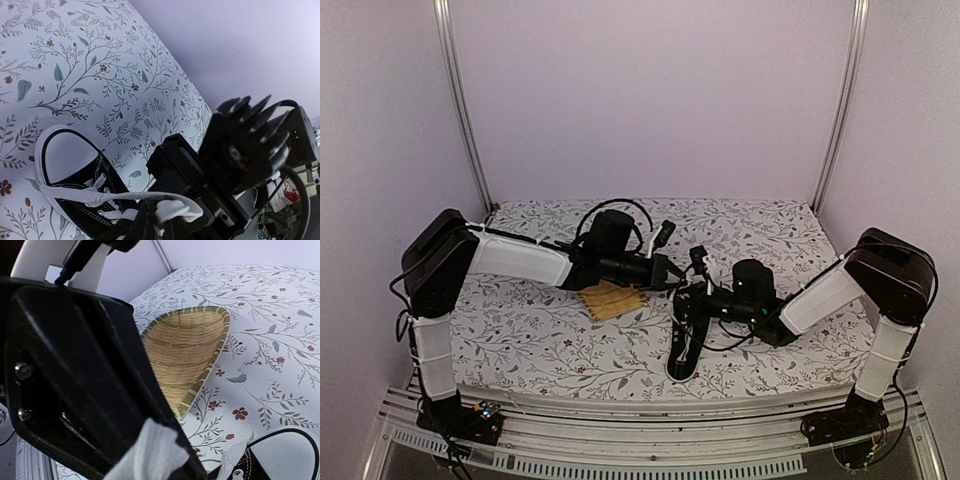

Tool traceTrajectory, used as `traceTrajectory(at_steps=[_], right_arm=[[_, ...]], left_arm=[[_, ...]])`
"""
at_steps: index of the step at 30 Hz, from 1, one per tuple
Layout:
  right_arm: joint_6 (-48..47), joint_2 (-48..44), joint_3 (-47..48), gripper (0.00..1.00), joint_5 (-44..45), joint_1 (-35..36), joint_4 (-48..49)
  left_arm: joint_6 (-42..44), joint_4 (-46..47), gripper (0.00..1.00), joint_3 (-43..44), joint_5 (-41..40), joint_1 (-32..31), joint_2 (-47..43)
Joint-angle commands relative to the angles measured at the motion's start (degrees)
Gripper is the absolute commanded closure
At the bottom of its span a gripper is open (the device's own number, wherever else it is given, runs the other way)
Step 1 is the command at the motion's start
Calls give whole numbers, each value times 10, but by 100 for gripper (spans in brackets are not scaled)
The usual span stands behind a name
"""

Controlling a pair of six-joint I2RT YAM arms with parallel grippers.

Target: Tie the shoes

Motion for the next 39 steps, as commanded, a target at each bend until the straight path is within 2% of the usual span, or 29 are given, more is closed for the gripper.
traceTrajectory(at_steps=[1,10,14,22,26,32,39], right_arm=[[49,10,-8,98,-112,-20,93],[77,33,-6,98,-159,-33,112],[88,35,-8,98,-169,-39,122],[94,35,-9,98,-181,-46,122],[99,32,-12,98,-182,-48,124],[101,32,-9,98,-190,-50,124],[103,31,-10,98,-191,-51,125]], left_arm=[[20,-13,87,-18,10,1,-49],[72,-42,44,-78,34,18,-100],[96,-49,35,-110,43,22,-113],[155,-45,25,-145,54,28,-128],[177,-22,27,-174,37,30,-132],[211,-5,58,-177,-9,17,-102],[223,20,71,-161,-42,8,-77]])
